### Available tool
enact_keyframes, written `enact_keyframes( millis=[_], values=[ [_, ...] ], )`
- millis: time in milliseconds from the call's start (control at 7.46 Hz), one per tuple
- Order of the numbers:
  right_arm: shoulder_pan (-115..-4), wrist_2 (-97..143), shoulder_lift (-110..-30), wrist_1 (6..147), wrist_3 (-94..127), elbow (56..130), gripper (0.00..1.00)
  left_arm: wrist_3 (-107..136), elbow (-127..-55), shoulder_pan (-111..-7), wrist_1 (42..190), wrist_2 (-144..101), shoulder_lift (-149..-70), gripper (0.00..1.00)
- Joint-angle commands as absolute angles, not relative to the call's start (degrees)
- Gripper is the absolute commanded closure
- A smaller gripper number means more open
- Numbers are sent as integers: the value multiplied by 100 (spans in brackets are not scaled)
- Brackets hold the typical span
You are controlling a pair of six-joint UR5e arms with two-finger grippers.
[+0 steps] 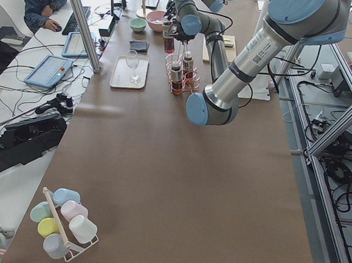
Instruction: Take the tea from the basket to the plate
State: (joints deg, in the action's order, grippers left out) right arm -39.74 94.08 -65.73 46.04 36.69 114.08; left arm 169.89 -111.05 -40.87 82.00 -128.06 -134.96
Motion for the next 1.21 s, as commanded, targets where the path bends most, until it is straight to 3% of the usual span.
enact_keyframes(
  millis=[0, 536, 938, 1072],
  values=[
    [-4279, 9554, -6548, 4676, 3744, 11120, 100, 16998, -11101, -4087, 8200, -12806, -13500, 99],
    [-4676, 8907, -6330, 4649, 3814, 10172, 100, 17007, -11092, -4148, 8200, -12841, -13500, 100],
    [-4685, 8456, -5785, 4449, 4023, 9171, 100, 16867, -11161, -5111, 8070, -13691, -13439, 100],
    [-4685, 8438, -5522, 3838, 4182, 8488, 100, 16388, -11284, -5655, 7703, -14076, -13395, 100]
  ],
)
